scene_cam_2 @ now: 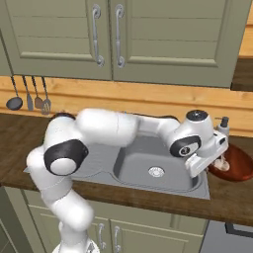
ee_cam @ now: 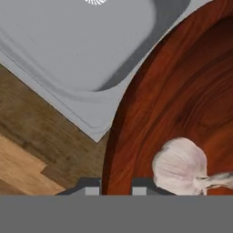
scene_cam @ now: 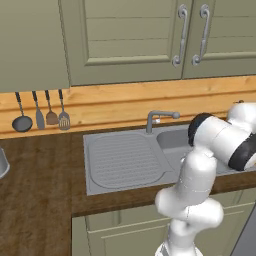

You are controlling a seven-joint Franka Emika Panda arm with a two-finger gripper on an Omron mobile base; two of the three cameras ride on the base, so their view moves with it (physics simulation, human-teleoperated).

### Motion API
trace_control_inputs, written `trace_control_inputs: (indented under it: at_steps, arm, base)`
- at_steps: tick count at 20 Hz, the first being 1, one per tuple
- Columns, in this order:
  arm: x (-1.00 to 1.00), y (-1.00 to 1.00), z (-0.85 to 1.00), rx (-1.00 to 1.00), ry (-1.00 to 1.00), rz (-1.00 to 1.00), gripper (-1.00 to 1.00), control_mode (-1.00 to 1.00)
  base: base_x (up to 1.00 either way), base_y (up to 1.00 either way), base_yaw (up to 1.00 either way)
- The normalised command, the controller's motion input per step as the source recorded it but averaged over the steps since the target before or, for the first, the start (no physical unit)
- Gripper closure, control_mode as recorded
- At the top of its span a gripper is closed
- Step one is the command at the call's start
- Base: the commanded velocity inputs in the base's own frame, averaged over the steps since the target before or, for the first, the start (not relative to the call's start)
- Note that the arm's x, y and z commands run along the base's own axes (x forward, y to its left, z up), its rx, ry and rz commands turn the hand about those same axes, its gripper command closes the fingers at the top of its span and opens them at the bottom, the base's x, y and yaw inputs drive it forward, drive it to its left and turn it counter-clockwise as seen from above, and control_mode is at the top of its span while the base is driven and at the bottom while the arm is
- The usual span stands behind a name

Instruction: Pick the garlic from the sink and place it in the bowl. Then pick the bowl and place it in the microwave. Then close the microwave door and press the start button.

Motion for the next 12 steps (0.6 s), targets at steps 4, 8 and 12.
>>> trace_control_inputs:
  at_steps: [4, 8, 12]
  arm:
    - [-0.77, 1.0, 1.0, 0.0, 0.0, 0.1, 1.0, -1.0]
    - [-0.57, 1.0, 1.0, 0.0, 0.0, 0.09, 1.0, -1.0]
    - [-0.44, 1.0, 1.0, 0.0, 0.0, 0.05, 1.0, -1.0]
  base:
    - [0.0, 0.0, 0.0]
    - [0.0, 0.0, 0.0]
    - [0.0, 0.0, 0.0]
